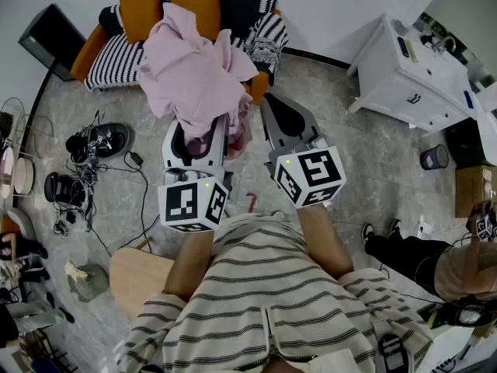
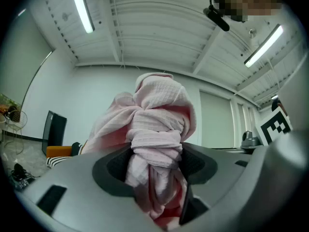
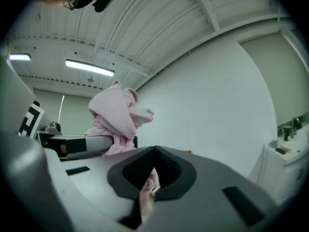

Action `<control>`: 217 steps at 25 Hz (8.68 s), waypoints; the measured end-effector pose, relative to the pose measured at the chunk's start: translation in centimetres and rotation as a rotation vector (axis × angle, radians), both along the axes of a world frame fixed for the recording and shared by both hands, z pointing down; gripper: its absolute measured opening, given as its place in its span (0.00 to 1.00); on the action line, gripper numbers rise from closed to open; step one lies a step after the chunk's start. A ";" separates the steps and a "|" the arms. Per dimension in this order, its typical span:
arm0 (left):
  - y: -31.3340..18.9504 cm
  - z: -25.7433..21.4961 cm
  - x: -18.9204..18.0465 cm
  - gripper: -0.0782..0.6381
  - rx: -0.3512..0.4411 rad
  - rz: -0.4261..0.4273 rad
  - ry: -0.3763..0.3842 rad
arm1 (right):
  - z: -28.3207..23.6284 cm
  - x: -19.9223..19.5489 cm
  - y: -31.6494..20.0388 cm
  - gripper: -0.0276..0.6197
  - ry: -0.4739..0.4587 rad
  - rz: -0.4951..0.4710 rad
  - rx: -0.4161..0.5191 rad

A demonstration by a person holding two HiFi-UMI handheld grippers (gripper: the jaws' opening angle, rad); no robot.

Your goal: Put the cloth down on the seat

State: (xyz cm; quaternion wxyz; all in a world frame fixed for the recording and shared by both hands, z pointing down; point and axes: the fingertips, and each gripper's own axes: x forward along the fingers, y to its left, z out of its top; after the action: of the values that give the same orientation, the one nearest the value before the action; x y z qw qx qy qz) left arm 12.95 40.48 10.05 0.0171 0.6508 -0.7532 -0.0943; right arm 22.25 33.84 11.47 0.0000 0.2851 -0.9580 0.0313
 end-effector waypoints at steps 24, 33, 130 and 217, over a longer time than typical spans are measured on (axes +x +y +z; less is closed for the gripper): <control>0.1 1.1 -9.3 0.48 -0.001 0.056 0.020 | 0.6 -7.2 0.4 0.06 -0.018 0.075 -0.013; 0.3 2.4 -16.3 0.48 -0.012 0.077 0.048 | 1.7 -11.4 0.0 0.06 0.009 0.166 -0.016; -62.7 50.1 -34.1 0.48 -0.960 0.337 0.215 | 46.0 -29.4 -55.8 0.06 0.314 0.437 -0.743; -60.3 35.4 -30.0 0.11 -0.654 0.270 0.072 | 33.8 -26.5 -53.4 0.06 0.183 0.397 -0.570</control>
State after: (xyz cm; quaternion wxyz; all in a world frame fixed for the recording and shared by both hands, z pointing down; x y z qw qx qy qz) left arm -17.04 -19.81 45.44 0.2630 0.7009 -0.6497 0.1321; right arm -4.26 -19.58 45.24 0.1591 0.4560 -0.8326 0.2712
